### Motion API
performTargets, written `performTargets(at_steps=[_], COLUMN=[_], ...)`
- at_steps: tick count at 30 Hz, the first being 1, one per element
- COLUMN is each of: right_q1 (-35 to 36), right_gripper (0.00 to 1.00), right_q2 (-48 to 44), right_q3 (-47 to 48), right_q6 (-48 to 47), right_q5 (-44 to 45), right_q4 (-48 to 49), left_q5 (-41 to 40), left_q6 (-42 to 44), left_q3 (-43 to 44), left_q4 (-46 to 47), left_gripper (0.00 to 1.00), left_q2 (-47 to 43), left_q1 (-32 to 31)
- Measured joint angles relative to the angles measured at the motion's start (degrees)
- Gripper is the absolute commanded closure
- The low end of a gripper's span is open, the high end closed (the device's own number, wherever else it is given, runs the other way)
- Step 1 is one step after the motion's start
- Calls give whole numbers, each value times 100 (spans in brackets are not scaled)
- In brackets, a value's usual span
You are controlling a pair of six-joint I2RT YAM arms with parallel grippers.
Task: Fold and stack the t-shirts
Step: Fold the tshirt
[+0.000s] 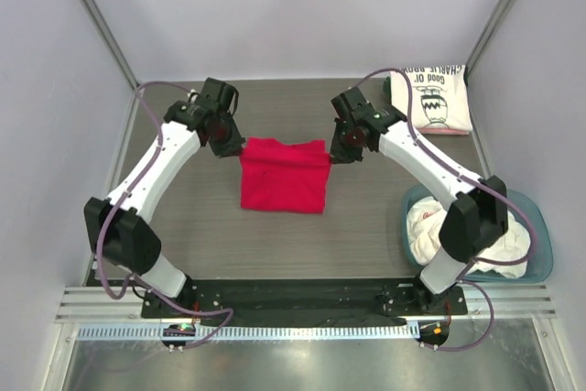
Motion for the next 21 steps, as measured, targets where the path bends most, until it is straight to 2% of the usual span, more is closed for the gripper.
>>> performTargets(at_steps=[9, 21], right_q1=[-420, -857], right_gripper=[99, 99], right_q2=[1419, 3067], right_q3=[1093, 2500], right_q6=[-463, -802], right_q5=[-376, -734], right_q4=[48, 4], left_q5=[389, 627], left_q6=[315, 452], left_q3=[1115, 2688], left_q4=[26, -70], left_gripper=[100, 100], left_q2=[1510, 3569], left_q1=[568, 866])
